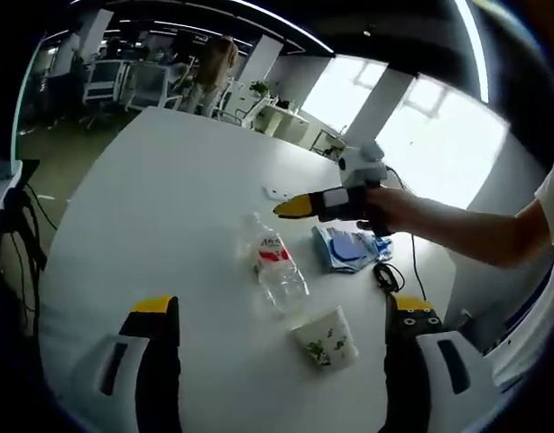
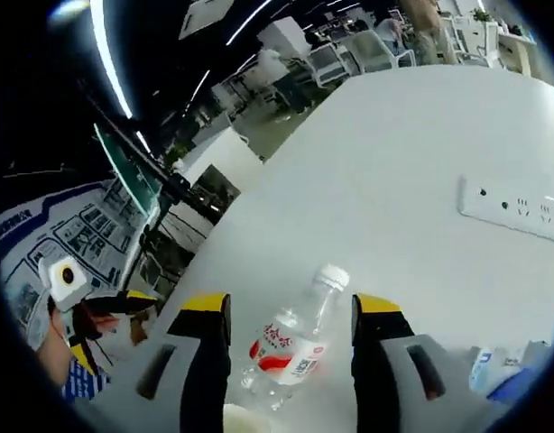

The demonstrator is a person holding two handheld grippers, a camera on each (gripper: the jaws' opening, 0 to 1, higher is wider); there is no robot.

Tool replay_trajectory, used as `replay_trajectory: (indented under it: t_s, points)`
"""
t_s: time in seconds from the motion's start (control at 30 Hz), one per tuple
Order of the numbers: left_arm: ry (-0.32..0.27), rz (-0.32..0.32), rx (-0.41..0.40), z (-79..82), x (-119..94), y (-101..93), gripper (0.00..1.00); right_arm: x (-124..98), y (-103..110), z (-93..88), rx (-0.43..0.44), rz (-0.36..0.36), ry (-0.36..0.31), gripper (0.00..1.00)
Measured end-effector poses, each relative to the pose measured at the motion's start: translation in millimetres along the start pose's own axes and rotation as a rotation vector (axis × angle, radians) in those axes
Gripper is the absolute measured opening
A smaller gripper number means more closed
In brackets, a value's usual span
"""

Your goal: Arrange the tabletop items into an orderly group along one side of the table until the central work area is clear of visible clutter.

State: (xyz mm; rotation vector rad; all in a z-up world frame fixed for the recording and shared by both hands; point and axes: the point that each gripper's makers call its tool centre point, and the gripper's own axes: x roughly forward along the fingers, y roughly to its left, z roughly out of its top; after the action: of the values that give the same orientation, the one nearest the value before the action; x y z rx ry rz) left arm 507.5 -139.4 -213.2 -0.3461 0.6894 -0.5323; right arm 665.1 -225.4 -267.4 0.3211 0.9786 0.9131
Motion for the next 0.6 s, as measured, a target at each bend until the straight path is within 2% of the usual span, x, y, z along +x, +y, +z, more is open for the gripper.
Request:
replay_trajectory:
  t_s: [0.1, 0.23, 0.33, 0.4, 0.43, 0.53, 0.6]
  points:
    - [-0.001, -0.005, -0.005, -1.8, 3.6, 0.8, 0.97, 5.7, -4.7, -2.3, 0.065, 0.01, 0.025, 0.47]
    - [-0.006, -0.019, -0.006, -0.6, 8.3, -0.7, 0.97, 13.0, -13.4, -5.6, 0.078, -0.005, 0.055, 0.45]
    - [-0.01, -0.028, -0.01, 0.4, 11.1, -0.4, 0.97, 16.5, -8.5, -11.9, 0.174, 0.033, 0.094, 0.45]
    - [-0.01, -0.031, -0.012, 0.6, 13.5, 0.6, 0.96, 22.1, -15.0, -10.9, 0.137, 0.019, 0.092, 0.44]
    - [-0.01, -0.033, -0.011, 0.6, 14.4, 0.6, 0.96, 23.5, -16.3, -17.4, 0.146, 0.011, 0.125, 0.45]
    - [-0.014, -0.047, -0.015, 0.4, 16.8, -0.4, 0.97, 27.6, -16.8, -17.6, 0.153, 0.019, 0.12, 0.43]
    - [-0.012, -0.051, -0.014, 2.7, 19.9, -0.4, 0.96, 29.8, -14.9, -13.6, 0.186, 0.049, 0.12, 0.42]
